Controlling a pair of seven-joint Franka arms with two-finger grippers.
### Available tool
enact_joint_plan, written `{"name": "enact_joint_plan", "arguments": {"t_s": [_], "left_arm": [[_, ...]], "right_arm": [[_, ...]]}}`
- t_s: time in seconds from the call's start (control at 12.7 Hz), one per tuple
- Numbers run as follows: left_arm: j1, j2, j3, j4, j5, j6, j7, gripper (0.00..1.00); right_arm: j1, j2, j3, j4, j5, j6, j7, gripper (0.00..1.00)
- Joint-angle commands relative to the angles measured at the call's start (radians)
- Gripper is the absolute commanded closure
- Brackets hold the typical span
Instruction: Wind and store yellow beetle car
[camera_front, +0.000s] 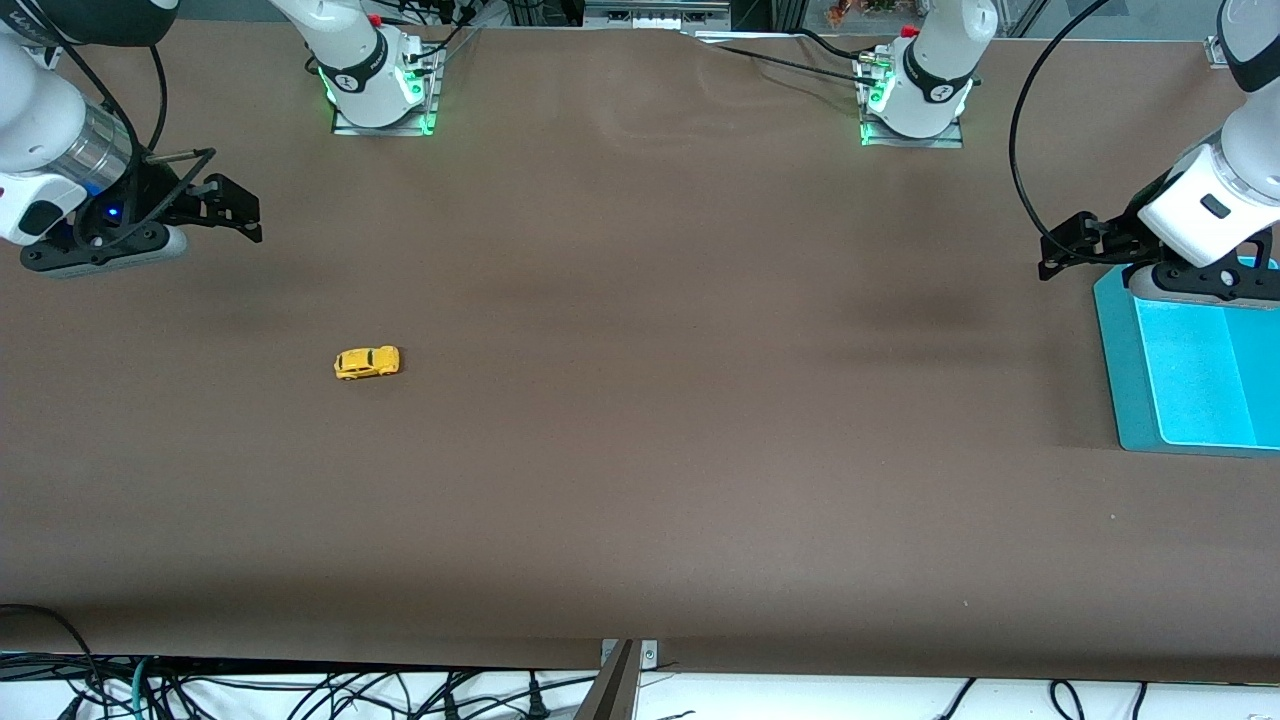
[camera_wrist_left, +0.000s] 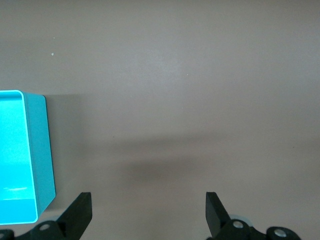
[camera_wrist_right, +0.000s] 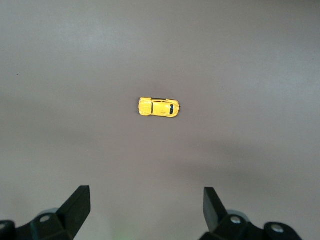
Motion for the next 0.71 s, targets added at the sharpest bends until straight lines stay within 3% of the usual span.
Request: {"name": "enact_joint_plan", "arguments": {"t_s": [0.0,0.39,0.63], "left_arm": [[-0.006,0.009,-0.001,0.027,0.019,-0.023,-0.003,0.00],[-0.006,0.009,-0.001,0.027,0.019,-0.023,-0.003,0.00],[-0.008,0.009,-0.001,0.027,0.019,-0.023,-0.003,0.00]], "right_arm": [[0.015,0.009,-0.013,0.017,0.006,-0.016,0.008,0.00],[0.015,0.024,-0.013,0.009,0.000,0.005,0.010,0.00],[0.015,0.040,-0.013,-0.102,-0.003,0.133,0.006,0.00]]}}
